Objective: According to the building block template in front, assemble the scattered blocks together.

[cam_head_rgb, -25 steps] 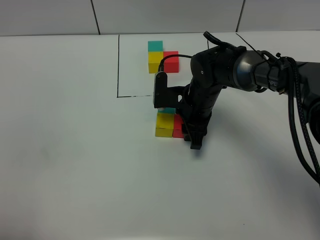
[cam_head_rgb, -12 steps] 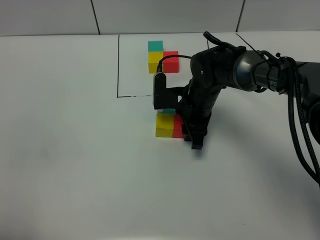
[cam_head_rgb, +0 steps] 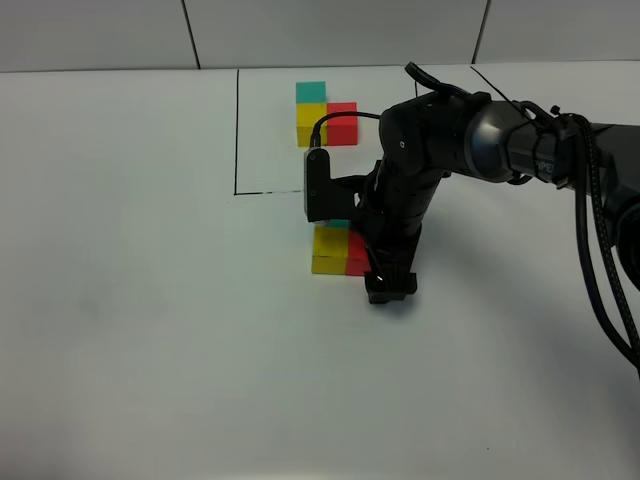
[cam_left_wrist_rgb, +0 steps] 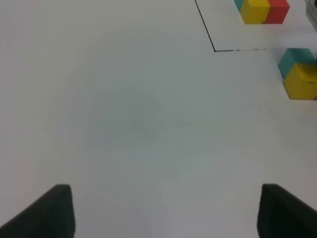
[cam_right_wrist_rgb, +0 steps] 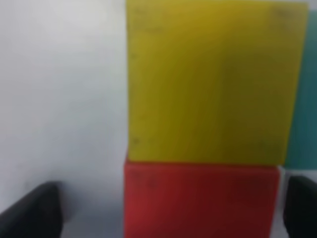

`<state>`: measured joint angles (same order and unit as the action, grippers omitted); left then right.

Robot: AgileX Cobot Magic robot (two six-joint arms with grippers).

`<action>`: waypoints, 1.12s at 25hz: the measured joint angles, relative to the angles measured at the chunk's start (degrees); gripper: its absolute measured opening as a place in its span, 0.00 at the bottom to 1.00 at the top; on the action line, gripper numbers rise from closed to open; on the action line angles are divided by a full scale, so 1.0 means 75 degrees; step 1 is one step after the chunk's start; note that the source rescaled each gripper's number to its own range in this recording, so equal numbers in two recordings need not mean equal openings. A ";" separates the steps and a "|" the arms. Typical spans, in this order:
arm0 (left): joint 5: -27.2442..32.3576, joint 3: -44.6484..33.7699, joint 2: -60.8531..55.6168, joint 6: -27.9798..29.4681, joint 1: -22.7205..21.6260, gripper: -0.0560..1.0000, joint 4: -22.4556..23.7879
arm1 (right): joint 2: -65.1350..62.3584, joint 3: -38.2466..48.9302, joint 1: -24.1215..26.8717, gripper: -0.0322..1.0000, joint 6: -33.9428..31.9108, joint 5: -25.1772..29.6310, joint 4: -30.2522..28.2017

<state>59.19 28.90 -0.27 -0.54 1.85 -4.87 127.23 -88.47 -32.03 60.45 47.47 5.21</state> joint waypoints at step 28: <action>0.0000 0.0000 0.0000 0.0008 0.0000 0.98 0.0000 | -0.4379 0.2654 0.4258 0.87 -0.5958 -0.1262 0.0663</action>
<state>59.19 28.90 -0.27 -0.48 1.85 -4.87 94.39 -68.57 -0.09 15.76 38.00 10.19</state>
